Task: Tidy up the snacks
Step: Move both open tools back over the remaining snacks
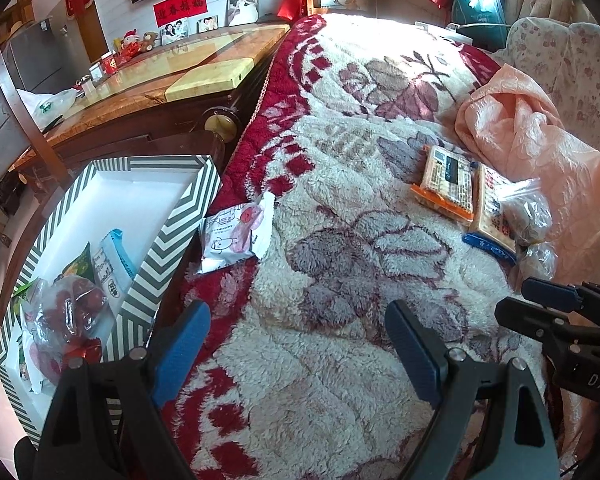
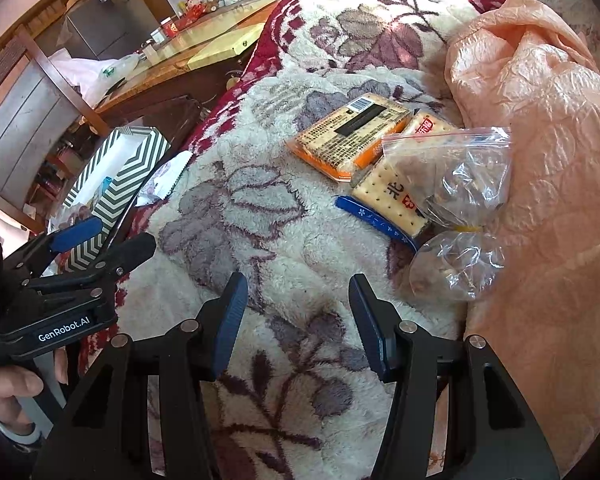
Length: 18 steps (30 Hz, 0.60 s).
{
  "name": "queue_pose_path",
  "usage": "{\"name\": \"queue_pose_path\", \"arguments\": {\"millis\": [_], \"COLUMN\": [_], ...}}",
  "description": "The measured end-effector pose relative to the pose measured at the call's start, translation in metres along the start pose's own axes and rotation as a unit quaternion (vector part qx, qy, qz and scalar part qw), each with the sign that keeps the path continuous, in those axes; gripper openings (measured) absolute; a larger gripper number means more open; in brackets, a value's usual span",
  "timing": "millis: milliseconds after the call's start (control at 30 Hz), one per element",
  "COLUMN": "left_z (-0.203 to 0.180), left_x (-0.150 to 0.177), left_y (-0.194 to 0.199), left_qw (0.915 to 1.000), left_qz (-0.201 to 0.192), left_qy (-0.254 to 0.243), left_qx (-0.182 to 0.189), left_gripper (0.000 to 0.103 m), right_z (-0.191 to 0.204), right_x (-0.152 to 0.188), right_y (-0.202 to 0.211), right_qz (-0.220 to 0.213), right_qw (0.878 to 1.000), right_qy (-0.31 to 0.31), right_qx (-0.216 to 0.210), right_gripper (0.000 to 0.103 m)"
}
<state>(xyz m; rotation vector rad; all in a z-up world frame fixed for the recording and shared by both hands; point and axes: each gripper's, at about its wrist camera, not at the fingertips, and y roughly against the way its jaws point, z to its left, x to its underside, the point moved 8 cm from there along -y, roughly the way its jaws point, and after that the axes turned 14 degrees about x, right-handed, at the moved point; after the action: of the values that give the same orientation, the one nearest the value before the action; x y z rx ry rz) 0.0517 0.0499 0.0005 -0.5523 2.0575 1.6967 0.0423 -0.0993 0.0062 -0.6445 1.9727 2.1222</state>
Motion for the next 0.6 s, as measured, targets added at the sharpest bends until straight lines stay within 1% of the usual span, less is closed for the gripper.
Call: {"name": "queue_pose_path", "arguments": {"millis": [267, 400, 467, 533, 600], "left_z": [0.004, 0.009, 0.015, 0.025, 0.035], "left_x": [0.003, -0.001, -0.004, -0.009, -0.014], "left_y": [-0.006, -0.007, -0.007, -0.005, -0.003], "left_qw": [0.9999, 0.9997, 0.9991, 0.9977, 0.9969], "left_qz": [0.010, 0.019, 0.027, 0.034, 0.036], "left_qy": [-0.002, 0.000, 0.011, 0.033, 0.051], "left_qx": [-0.001, 0.012, 0.031, 0.048, 0.048], "left_gripper": [0.091, 0.091, 0.091, 0.091, 0.091], "right_z": [-0.002, -0.003, -0.004, -0.005, -0.006], "right_x": [0.000, 0.000, -0.001, -0.001, -0.001], "right_y": [-0.003, -0.003, -0.003, -0.003, -0.005], "right_qz": [0.007, 0.006, 0.006, 0.008, 0.010], "right_qw": [1.000, 1.000, 1.000, 1.000, 1.000], "right_qy": [-0.005, -0.005, -0.006, -0.007, -0.009], "right_qx": [-0.005, -0.004, -0.005, -0.005, -0.005], "right_gripper": [0.053, 0.053, 0.053, 0.053, 0.053]}}
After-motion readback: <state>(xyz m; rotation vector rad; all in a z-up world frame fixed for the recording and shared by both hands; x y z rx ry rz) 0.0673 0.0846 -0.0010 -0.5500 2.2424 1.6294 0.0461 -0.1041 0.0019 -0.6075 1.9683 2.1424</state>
